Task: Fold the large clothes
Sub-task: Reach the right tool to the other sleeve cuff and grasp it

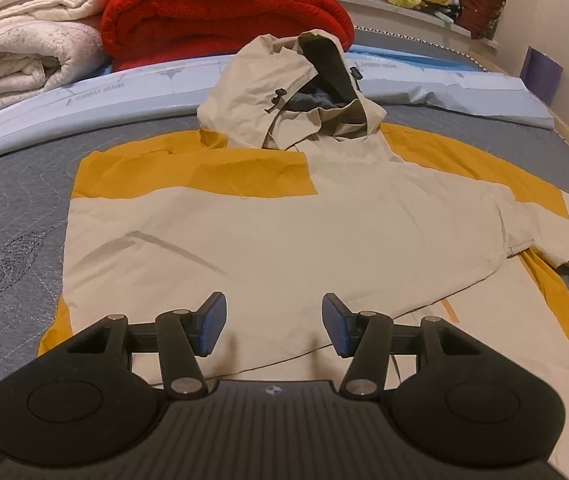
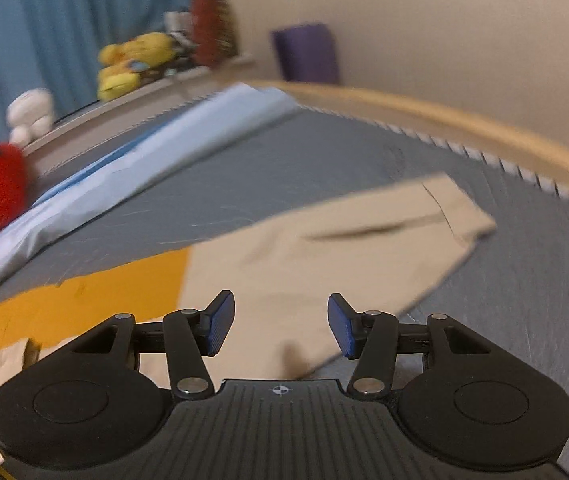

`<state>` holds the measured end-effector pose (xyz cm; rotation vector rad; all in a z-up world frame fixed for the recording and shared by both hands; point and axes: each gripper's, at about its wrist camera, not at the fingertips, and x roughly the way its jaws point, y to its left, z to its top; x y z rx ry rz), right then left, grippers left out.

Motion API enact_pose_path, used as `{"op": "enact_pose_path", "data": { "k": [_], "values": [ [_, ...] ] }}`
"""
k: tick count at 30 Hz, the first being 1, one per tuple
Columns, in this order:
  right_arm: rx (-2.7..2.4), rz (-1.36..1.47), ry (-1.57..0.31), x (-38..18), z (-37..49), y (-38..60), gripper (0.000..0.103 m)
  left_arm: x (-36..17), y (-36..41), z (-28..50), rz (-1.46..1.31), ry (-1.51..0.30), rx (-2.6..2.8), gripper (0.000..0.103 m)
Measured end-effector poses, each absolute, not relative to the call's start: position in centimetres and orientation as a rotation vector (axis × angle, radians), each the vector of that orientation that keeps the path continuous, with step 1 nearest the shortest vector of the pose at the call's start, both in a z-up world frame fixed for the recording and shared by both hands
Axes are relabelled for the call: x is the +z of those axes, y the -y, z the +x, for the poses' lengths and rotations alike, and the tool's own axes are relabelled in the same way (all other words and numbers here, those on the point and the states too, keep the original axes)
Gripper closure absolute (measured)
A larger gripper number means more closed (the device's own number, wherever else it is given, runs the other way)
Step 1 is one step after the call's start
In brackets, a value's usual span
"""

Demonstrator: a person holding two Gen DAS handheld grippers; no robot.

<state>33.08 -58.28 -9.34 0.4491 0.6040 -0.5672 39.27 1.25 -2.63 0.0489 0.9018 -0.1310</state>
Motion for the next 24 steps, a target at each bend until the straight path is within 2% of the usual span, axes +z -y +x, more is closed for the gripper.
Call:
{"op": "enact_pose_path", "data": {
  "k": [9, 15, 18, 21, 23, 24],
  "values": [
    [-0.648, 0.742, -0.613, -14.2, 31.8, 62.4, 0.05, -3.2, -1.3, 39.8, 0.029, -0.918, -0.12, 0.044],
    [-0.668, 0.821, -0.557, -16.0, 31.5, 63.6, 0.054, -3.4, -1.1, 39.9, 0.028, -0.927, -0.124, 0.044],
    [-0.687, 0.857, -0.518, -16.4, 31.4, 64.1, 0.062, -3.5, -1.0, 40.0, 0.027, -0.93, -0.122, 0.044],
    [-0.711, 0.918, -0.467, -17.2, 31.2, 65.0, 0.073, -3.7, -1.0, 40.1, 0.027, -0.932, -0.12, 0.044],
    [-0.733, 0.952, -0.436, -17.6, 31.0, 65.3, 0.085, -3.7, -1.0, 40.1, 0.03, -0.934, -0.12, 0.044],
    [-0.74, 0.97, -0.422, -17.8, 30.9, 65.4, 0.087, -3.8, -1.1, 40.1, 0.032, -0.935, -0.12, 0.044]
  ]
}}
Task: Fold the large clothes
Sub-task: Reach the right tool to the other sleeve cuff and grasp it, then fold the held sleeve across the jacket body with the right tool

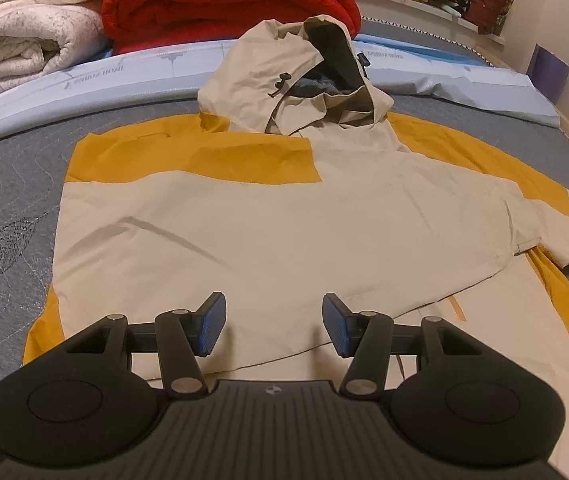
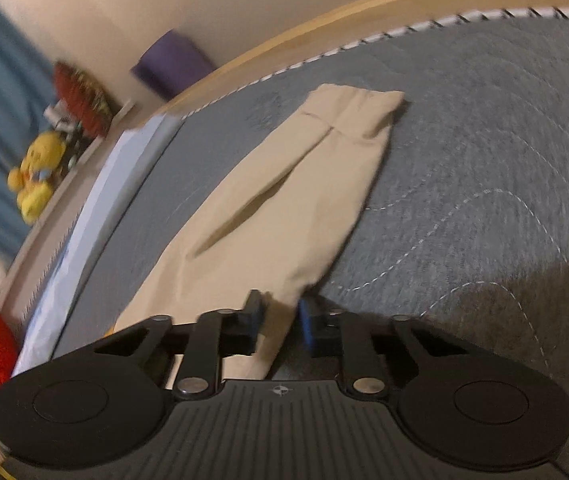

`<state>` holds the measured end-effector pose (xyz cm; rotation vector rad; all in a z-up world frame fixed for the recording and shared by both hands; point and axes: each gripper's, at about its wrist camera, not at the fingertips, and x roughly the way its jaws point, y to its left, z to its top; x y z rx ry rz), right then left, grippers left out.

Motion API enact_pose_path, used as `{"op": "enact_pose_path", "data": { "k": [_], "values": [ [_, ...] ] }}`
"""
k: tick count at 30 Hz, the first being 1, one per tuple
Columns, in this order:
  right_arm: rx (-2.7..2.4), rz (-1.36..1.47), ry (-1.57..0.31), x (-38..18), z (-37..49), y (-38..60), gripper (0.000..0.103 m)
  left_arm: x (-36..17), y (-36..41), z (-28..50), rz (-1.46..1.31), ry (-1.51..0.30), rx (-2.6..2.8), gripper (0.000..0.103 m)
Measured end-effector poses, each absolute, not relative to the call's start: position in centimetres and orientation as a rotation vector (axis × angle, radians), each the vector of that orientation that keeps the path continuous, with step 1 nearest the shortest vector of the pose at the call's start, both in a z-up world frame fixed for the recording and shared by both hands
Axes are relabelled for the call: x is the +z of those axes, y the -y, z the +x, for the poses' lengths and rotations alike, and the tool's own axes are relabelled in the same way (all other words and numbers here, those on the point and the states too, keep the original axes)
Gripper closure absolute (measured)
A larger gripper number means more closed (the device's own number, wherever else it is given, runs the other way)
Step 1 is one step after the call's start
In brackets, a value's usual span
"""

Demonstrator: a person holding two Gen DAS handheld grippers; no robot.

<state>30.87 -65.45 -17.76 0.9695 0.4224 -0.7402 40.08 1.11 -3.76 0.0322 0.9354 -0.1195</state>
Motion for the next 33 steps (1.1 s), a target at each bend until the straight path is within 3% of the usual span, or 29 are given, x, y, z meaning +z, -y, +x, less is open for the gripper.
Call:
{"op": "enact_pose_path", "data": {
  "k": [5, 20, 27, 33],
  "values": [
    [-0.778, 1.007, -0.38, -17.9, 30.9, 65.3, 0.096, -3.6, -1.9, 40.2, 0.02, -0.936, -0.106, 0.044],
    [-0.885, 0.817, -0.366, -14.8, 33.5, 62.2, 0.102, -2.5, -3.9, 40.0, -0.024, -0.936, -0.099, 0.044],
    [-0.704, 0.431, -0.283, -5.4, 38.9, 54.1, 0.102, -1.4, -5.4, 39.9, -0.064, -0.926, -0.095, 0.044],
    [-0.232, 0.279, -0.288, 2.2, 41.8, 38.6, 0.102, 0.0, -6.9, 39.6, -0.108, -0.906, -0.095, 0.044]
  ]
}}
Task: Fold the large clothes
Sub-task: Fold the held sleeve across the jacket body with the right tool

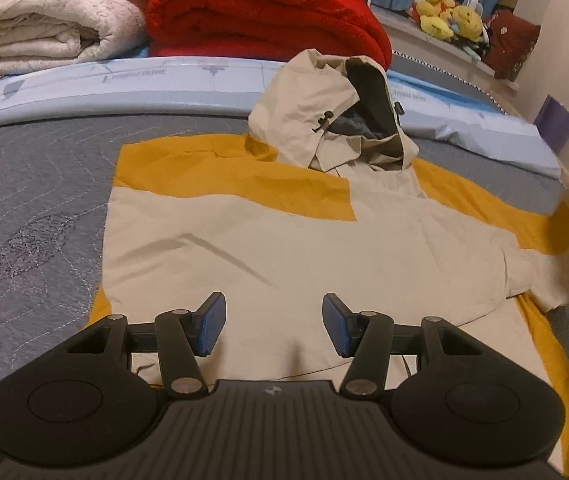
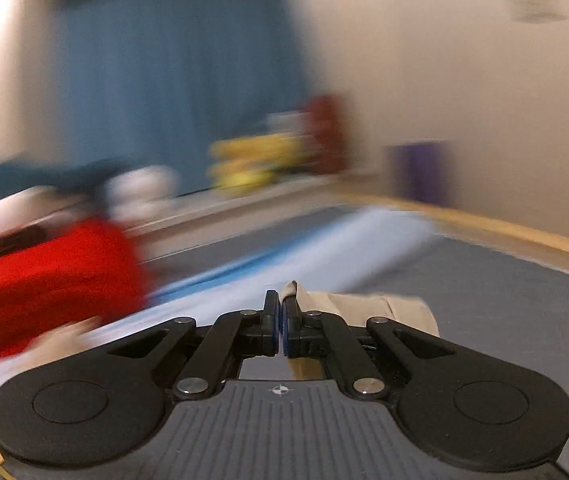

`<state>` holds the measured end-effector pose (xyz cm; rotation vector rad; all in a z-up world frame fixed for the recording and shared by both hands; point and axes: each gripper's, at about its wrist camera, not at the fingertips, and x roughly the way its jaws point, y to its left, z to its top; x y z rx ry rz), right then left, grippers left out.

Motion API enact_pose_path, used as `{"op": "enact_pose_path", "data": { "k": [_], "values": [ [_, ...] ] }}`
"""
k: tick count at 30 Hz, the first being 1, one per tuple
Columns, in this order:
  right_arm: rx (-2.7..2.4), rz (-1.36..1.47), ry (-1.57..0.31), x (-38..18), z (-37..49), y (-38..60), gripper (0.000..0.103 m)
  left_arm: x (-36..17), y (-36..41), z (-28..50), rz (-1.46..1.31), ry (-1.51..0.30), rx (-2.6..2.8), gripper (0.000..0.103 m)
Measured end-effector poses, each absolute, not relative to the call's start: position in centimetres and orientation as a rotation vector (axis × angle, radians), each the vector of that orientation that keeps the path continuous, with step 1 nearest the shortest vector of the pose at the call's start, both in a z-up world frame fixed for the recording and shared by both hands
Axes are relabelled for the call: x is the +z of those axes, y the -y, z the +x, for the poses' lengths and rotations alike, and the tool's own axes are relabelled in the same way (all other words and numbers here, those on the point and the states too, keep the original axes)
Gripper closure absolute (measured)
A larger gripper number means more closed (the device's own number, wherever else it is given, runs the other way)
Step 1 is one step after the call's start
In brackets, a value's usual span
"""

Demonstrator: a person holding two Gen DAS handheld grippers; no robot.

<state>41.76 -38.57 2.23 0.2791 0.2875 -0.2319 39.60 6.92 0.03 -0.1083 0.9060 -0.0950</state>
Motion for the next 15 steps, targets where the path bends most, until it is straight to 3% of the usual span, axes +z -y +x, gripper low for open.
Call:
{"op": "enact_pose_path", "data": {
  "k": [6, 8, 10, 13, 15],
  "values": [
    [0.349, 0.128, -0.62, 2.9, 37.7, 22.4, 0.1, 0.9, -9.1, 39.5, -0.167, -0.9, -0.07, 0.042],
    [0.376, 0.121, -0.718, 1.8, 35.8, 20.0, 0.089, 1.1, -10.1, 39.6, -0.198, -0.899, -0.051, 0.041],
    [0.354, 0.137, -0.734, 1.7, 34.4, 19.8, 0.085, 1.1, -10.9, 39.8, -0.217, -0.903, -0.03, 0.041],
    [0.265, 0.218, -0.69, 1.8, 33.1, 21.5, 0.061, 0.8, -11.8, 40.0, -0.236, -0.912, -0.003, 0.041],
    [0.219, 0.257, -0.708, 0.2, 33.3, 22.9, 0.059, 0.5, -12.0, 40.1, -0.25, -0.923, 0.011, 0.041]
  ]
}}
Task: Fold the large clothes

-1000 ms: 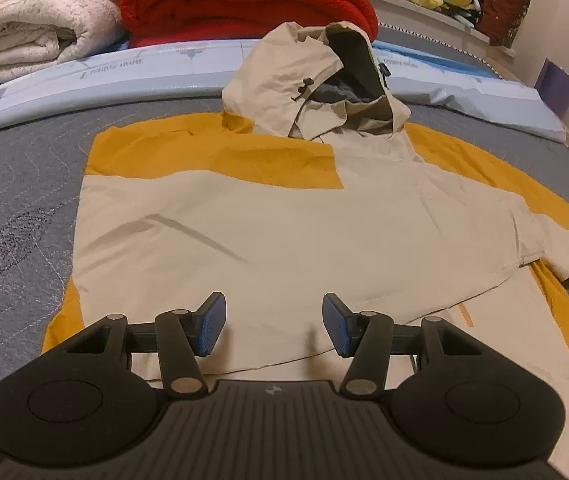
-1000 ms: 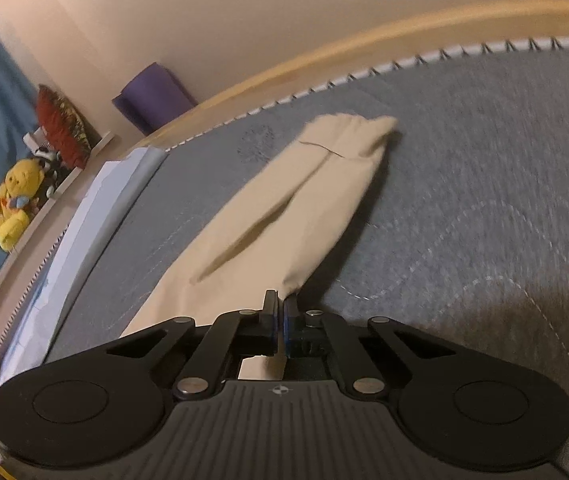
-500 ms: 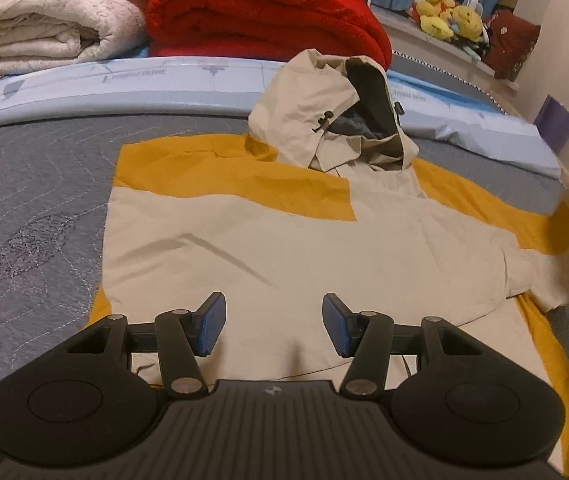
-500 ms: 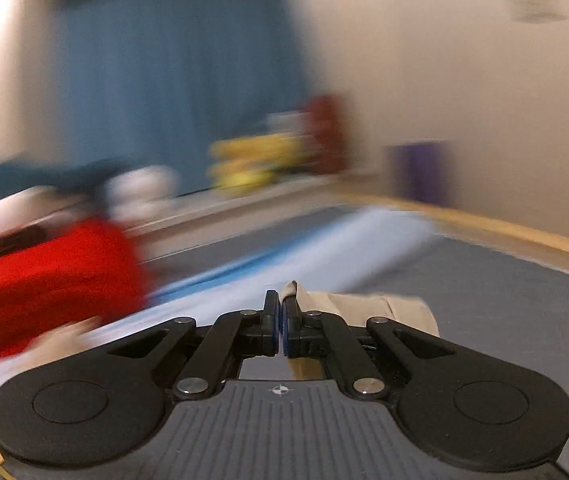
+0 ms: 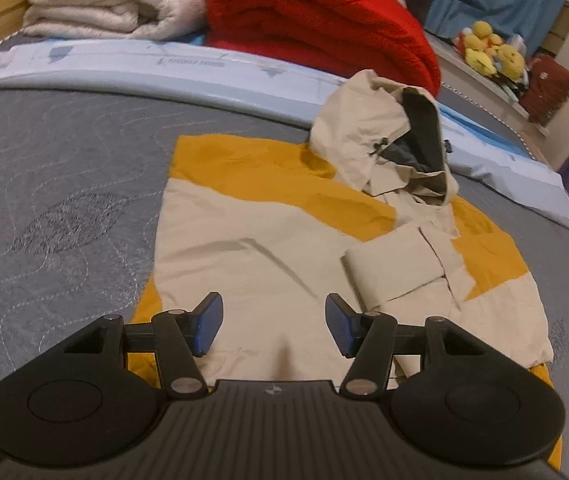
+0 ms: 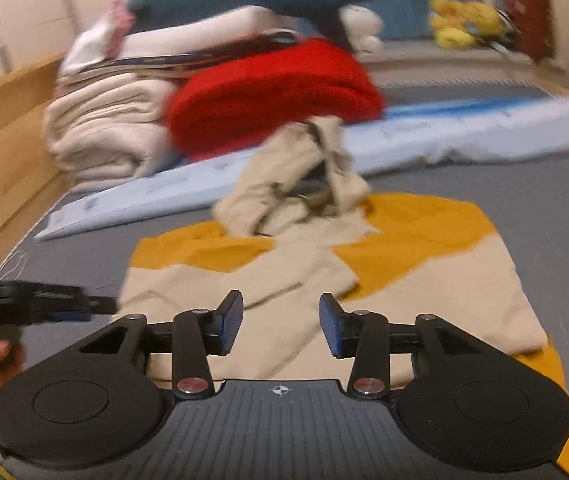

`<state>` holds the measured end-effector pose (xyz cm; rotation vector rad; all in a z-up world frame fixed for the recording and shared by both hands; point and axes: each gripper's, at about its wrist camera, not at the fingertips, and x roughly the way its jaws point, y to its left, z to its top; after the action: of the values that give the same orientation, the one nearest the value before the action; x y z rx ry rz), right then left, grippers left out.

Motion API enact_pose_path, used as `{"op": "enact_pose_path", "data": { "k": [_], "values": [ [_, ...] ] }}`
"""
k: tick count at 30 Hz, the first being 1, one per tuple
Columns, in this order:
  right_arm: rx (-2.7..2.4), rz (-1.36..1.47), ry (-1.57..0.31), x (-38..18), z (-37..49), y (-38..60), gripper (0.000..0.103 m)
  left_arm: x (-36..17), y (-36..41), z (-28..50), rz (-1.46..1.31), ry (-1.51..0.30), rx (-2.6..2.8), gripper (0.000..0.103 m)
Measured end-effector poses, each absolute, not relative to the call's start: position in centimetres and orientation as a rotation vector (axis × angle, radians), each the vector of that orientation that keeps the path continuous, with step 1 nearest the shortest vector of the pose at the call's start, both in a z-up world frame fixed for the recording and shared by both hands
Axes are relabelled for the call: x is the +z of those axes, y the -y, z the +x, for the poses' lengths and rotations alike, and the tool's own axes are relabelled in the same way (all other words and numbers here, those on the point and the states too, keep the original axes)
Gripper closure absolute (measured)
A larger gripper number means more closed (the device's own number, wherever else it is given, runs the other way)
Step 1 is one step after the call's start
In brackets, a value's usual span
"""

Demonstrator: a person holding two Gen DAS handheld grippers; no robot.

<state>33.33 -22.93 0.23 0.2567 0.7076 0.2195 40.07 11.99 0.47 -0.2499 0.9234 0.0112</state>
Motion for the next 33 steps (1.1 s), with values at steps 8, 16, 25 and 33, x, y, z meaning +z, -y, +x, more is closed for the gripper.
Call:
{"op": "enact_pose_path", "data": {
  "k": [8, 16, 25, 33],
  "values": [
    [0.078, 0.69, -0.925, -7.8, 35.9, 28.1, 0.057, -1.4, -8.8, 40.9, -0.238, -0.957, -0.039, 0.045],
    [-0.076, 0.854, -1.043, -11.5, 35.9, 29.7, 0.058, -3.3, -0.7, 41.7, -0.17, -0.929, -0.235, 0.051],
    [-0.17, 0.954, -1.085, -13.0, 35.5, 31.7, 0.084, -9.0, 6.2, 41.6, 0.07, -1.012, -0.226, 0.026],
    [-0.155, 1.003, -1.05, -12.9, 36.1, 31.4, 0.101, -6.5, -0.2, 41.9, -0.176, -0.921, 0.096, 0.034]
  ]
}}
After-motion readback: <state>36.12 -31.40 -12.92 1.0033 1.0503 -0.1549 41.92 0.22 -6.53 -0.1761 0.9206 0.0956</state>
